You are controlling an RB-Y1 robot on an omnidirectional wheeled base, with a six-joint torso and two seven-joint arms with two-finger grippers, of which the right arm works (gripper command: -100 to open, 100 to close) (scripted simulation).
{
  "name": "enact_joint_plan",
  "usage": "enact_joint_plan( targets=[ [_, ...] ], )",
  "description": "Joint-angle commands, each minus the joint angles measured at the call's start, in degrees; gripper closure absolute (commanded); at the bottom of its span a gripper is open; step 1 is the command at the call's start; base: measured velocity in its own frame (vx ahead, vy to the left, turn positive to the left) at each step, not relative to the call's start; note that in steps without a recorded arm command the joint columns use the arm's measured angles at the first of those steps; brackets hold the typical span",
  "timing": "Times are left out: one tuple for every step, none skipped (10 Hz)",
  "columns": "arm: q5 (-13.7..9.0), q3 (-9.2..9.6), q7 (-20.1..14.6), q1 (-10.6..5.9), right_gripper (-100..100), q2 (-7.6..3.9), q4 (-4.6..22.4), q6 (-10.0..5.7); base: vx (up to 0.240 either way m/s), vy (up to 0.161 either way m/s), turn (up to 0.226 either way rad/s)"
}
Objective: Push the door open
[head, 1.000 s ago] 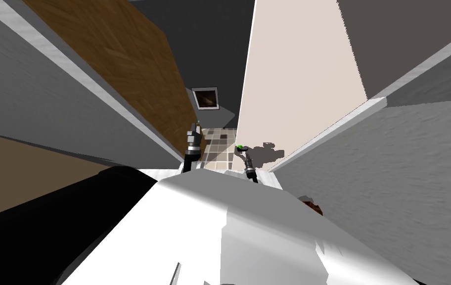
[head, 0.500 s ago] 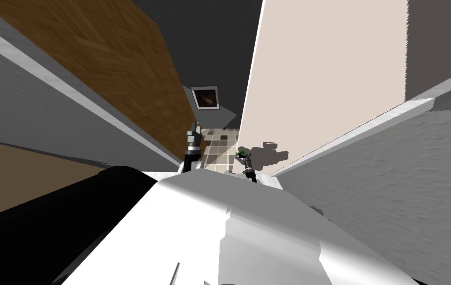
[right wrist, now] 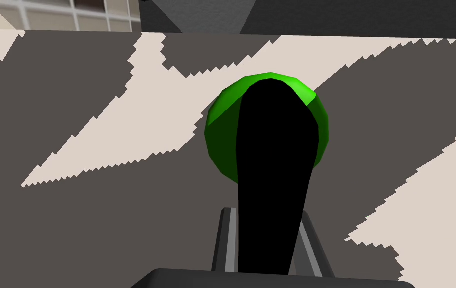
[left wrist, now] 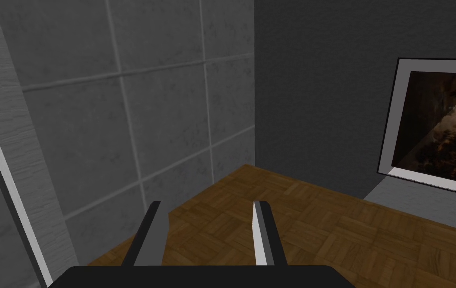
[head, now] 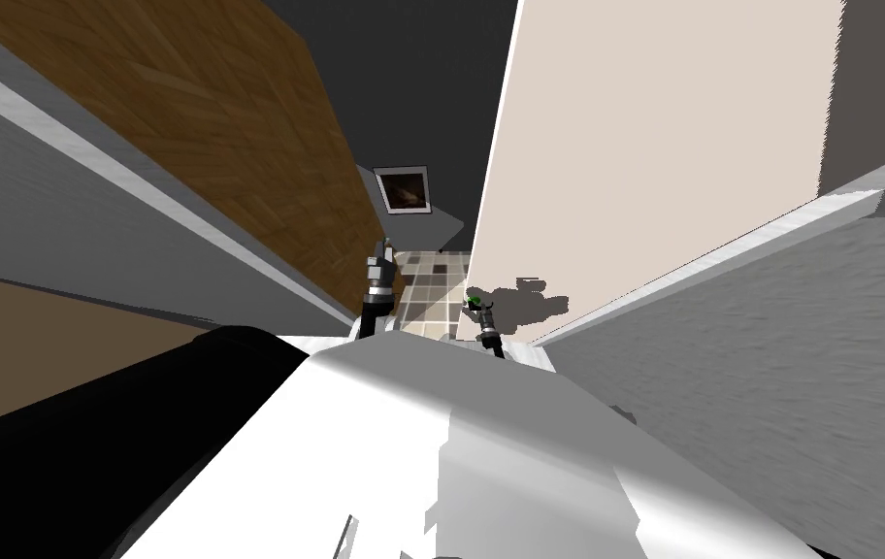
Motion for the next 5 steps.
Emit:
enact_joint_plan(
  targets=[
    [0.03, 0.05, 0.03, 0.3, 100, -0.03, 0.14, -0.05, 0.0, 0.0, 0.0],
    [0.03, 0.05, 0.03, 0.3, 100, -0.03, 0.14, -0.05, 0.0, 0.0, 0.0],
    [-0.33, -0.69, 0.19, -0.03, 100, -0.81, 0.08, -0.04, 0.083, 0.033, -0.013],
    [-0.41, -0.85, 0.23, -0.04, 100, -0.98, 0.1, -0.05, 0.145, 0.075, -0.029],
    [-0.62, -1.3, 0.35, -0.07, 100, -1.38, 0.14, -0.06, 0.154, 0.08, -0.045]
  ],
)
